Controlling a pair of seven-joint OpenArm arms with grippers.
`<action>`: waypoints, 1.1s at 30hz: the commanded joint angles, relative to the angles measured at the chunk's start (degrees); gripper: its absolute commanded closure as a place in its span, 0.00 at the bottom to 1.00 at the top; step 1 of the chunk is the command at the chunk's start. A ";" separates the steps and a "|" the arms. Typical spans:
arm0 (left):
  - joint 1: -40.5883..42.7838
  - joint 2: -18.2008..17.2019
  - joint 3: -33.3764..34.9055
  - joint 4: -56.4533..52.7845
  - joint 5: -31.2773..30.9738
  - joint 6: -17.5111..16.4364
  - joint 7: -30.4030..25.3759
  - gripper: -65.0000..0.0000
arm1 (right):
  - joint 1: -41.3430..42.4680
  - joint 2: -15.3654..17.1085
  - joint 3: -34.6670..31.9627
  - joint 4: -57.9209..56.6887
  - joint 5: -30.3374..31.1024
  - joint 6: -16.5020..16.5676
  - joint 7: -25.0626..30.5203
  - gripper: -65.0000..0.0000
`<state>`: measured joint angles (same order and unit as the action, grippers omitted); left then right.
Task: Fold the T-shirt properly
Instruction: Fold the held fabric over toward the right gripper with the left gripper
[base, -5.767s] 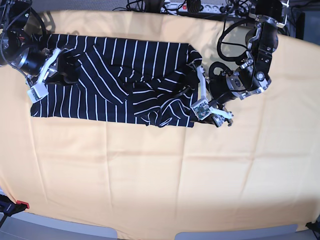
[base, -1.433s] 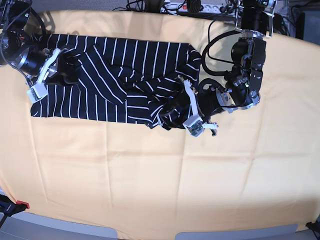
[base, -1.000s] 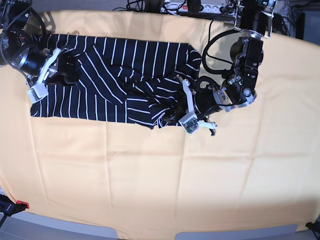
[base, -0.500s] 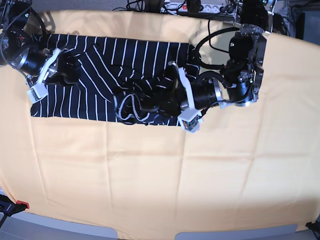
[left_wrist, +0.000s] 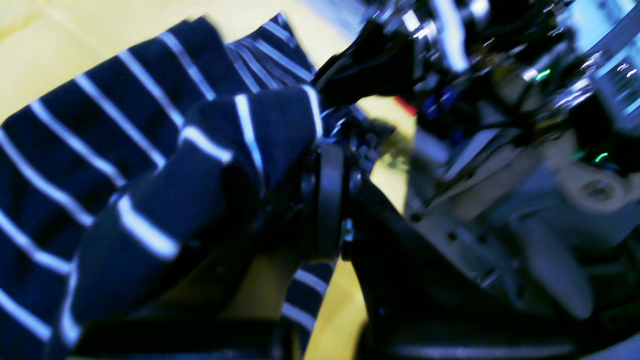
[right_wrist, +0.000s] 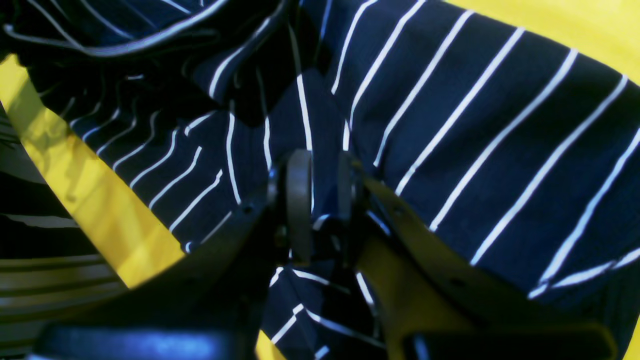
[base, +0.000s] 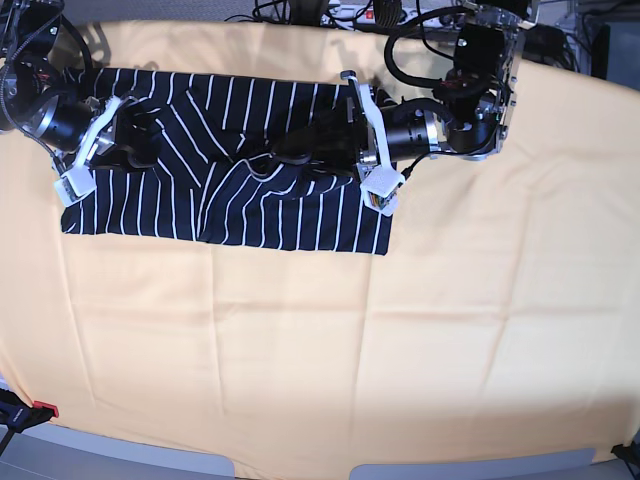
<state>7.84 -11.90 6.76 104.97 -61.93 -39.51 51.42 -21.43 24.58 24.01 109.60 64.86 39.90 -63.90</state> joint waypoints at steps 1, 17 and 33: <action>-0.20 1.20 -0.02 0.92 -2.08 -0.49 -1.18 1.00 | 0.31 0.83 0.37 0.98 1.18 0.10 1.29 0.81; 0.07 9.05 -0.02 0.92 -14.91 -0.49 18.21 0.61 | 0.37 0.83 0.37 0.98 1.16 0.10 1.31 0.81; -3.96 9.05 -11.93 1.16 -5.68 -0.49 16.15 1.00 | 9.99 1.14 11.63 1.03 -1.97 0.10 1.03 0.63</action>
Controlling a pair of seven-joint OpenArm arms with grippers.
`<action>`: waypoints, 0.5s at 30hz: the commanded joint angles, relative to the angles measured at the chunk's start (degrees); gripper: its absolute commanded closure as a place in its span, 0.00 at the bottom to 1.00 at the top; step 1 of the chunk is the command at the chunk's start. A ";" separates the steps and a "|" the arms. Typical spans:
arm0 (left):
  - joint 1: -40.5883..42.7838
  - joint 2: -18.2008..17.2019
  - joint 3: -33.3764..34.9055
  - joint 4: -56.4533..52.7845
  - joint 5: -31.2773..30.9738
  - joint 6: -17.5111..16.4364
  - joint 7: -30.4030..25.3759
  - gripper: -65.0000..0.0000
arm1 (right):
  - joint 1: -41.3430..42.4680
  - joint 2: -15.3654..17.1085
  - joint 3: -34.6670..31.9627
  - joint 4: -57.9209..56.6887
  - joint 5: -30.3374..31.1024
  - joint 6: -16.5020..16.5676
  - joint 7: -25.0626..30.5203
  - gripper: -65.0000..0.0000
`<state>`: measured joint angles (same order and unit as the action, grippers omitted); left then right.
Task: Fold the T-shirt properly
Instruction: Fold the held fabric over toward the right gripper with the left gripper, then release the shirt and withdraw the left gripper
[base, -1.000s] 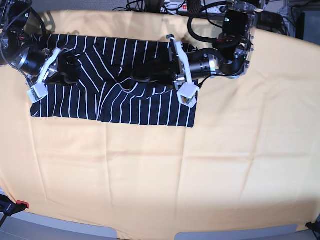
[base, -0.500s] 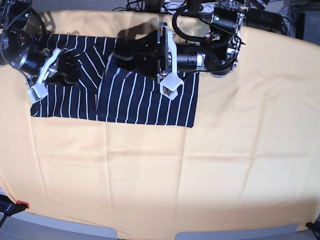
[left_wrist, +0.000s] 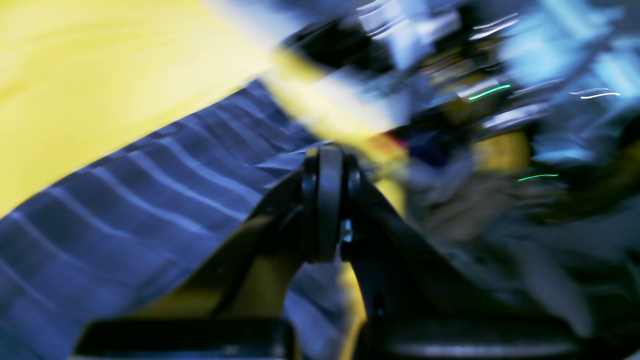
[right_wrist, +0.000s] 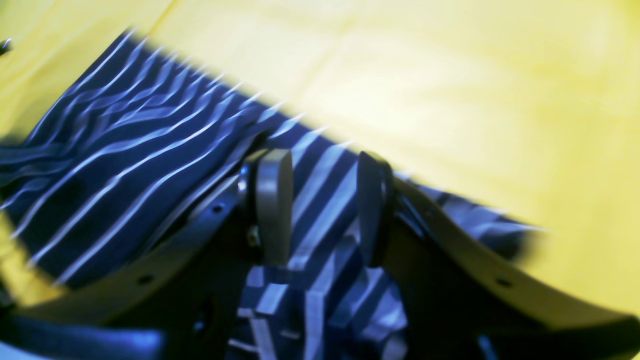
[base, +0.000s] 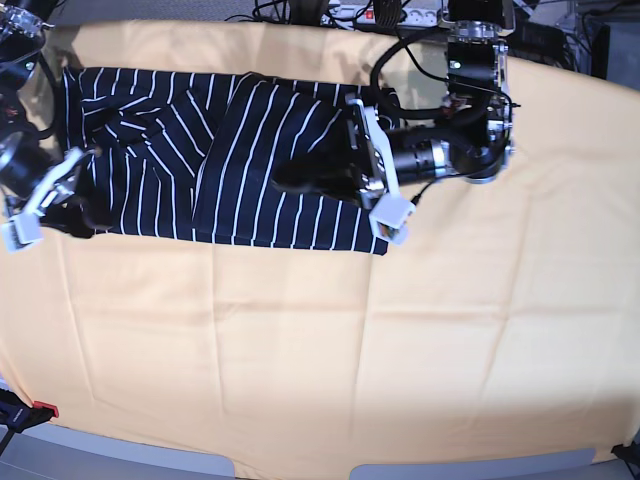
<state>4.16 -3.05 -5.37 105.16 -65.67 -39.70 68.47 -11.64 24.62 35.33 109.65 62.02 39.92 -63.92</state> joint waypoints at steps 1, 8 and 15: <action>-0.15 0.11 -1.14 0.96 1.84 -0.30 -1.25 1.00 | 0.00 1.07 2.49 0.96 -0.81 0.08 1.01 0.62; 1.07 -5.22 -1.92 0.70 21.35 3.15 -9.81 1.00 | -4.79 0.94 10.99 -3.21 -5.09 -6.10 -0.48 0.42; 1.05 -12.37 -1.95 0.70 31.30 9.77 -11.04 1.00 | -6.47 0.81 11.08 -18.95 2.64 -1.25 -0.50 0.42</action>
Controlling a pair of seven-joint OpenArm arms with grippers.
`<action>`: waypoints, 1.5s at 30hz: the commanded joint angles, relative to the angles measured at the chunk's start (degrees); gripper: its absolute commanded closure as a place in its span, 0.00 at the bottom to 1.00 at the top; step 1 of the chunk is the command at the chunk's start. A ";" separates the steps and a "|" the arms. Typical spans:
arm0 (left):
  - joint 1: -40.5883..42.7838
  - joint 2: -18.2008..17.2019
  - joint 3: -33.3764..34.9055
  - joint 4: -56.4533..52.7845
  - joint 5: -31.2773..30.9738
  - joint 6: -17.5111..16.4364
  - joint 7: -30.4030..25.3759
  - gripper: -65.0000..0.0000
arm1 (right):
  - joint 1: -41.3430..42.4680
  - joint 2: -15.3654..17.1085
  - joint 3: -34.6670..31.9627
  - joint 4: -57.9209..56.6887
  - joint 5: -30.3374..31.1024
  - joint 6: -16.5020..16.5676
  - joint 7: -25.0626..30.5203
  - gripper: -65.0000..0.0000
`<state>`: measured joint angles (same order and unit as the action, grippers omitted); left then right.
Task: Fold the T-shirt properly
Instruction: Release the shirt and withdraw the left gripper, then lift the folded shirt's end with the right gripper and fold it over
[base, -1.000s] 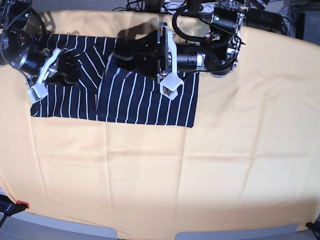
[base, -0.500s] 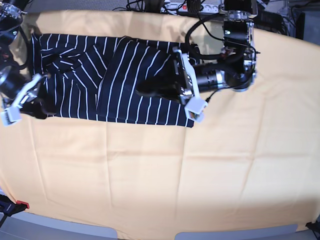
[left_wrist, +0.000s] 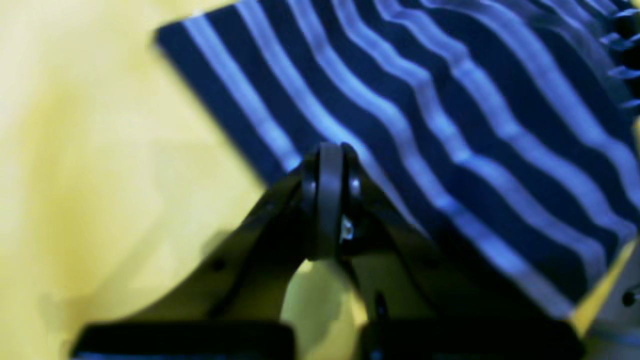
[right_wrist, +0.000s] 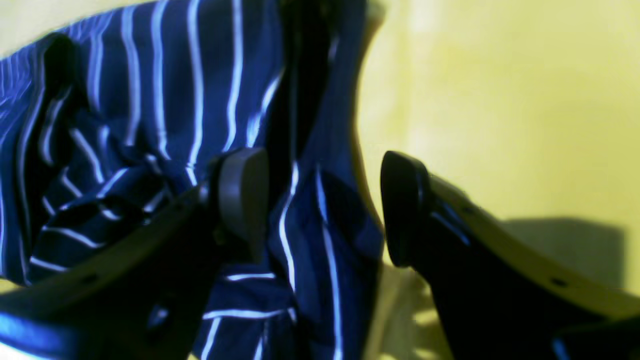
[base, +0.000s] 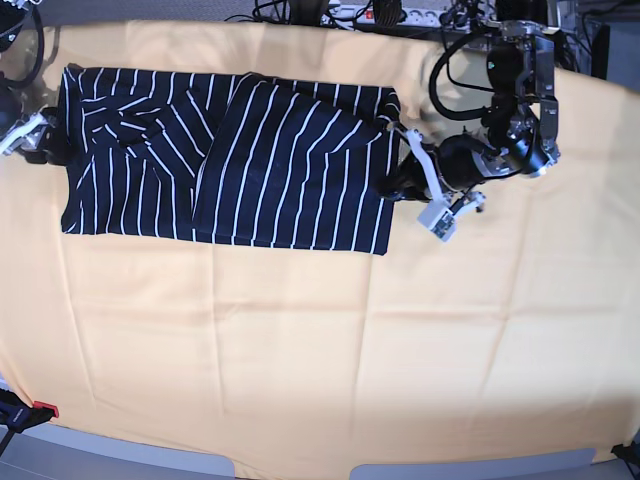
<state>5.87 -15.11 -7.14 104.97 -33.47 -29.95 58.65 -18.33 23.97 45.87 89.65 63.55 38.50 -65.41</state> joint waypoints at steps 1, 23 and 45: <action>-0.66 -1.27 -0.17 0.90 0.72 1.16 -1.97 1.00 | 0.22 1.46 0.55 -0.92 1.79 0.79 0.63 0.42; -2.32 -8.26 -7.02 1.05 -2.43 2.54 -8.96 1.00 | 3.78 -1.33 -11.80 -4.76 11.26 1.50 -8.13 0.89; 0.63 -13.62 -22.77 1.03 -25.11 -5.25 -4.15 1.00 | 0.31 3.32 2.19 28.37 0.07 -3.19 -10.54 1.00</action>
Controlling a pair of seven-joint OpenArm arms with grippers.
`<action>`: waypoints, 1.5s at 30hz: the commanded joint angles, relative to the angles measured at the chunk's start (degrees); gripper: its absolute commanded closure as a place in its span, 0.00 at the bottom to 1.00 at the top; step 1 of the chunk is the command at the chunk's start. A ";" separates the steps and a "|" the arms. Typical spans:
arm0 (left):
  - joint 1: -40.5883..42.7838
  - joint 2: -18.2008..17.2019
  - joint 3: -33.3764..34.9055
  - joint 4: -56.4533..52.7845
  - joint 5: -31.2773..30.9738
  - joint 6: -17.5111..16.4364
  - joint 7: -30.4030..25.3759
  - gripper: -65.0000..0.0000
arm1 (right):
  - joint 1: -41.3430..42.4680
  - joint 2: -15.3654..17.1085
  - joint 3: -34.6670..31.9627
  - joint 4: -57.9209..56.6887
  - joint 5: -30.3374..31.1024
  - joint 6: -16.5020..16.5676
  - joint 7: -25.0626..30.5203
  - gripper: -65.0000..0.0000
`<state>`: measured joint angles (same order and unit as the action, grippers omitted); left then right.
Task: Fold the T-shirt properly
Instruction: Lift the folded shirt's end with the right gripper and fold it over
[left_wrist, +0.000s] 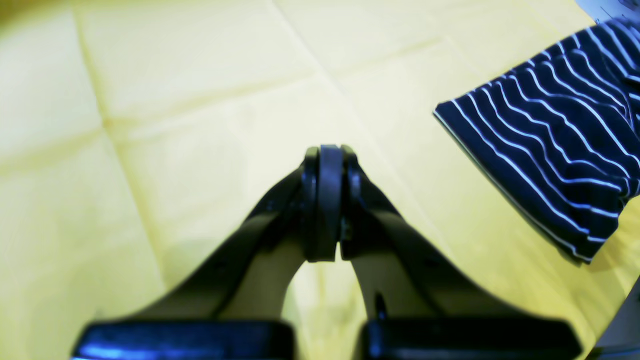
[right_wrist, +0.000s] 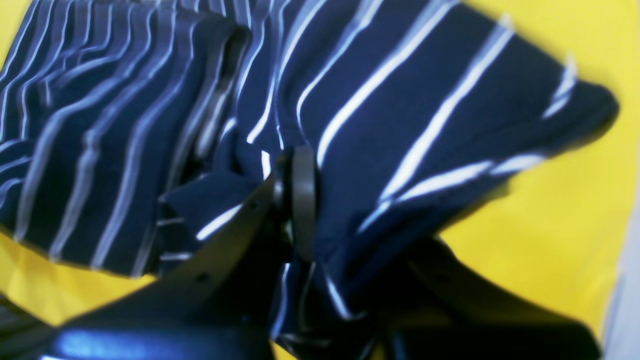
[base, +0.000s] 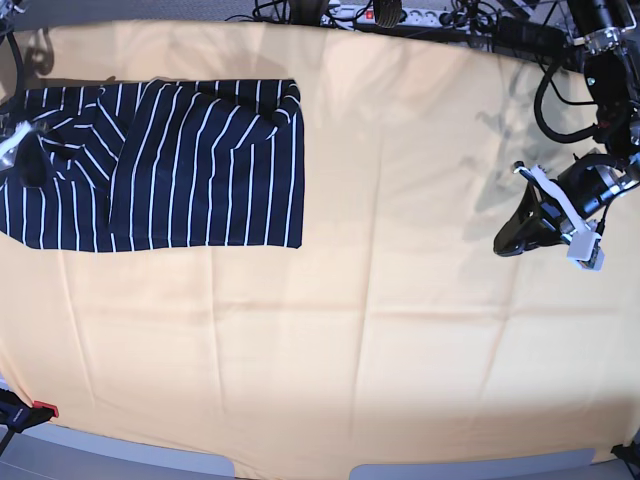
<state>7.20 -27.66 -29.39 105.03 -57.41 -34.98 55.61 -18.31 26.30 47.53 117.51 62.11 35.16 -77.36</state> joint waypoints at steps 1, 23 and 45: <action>-0.13 -1.07 -0.52 0.96 -1.18 -0.24 -1.11 1.00 | -0.63 -0.20 0.52 4.42 1.51 0.17 1.51 1.00; 1.84 -1.22 -0.55 0.98 -7.65 -1.49 3.89 1.00 | -3.61 -23.82 -32.63 17.49 -4.02 4.84 12.96 1.00; 1.51 -1.27 -0.55 0.98 -15.69 -4.37 4.90 0.76 | 8.33 -23.50 -50.38 13.77 -14.29 4.84 15.21 0.34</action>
<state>9.52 -27.90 -29.39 105.10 -71.18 -38.68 61.69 -10.46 2.70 -2.85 130.23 46.89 39.72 -63.55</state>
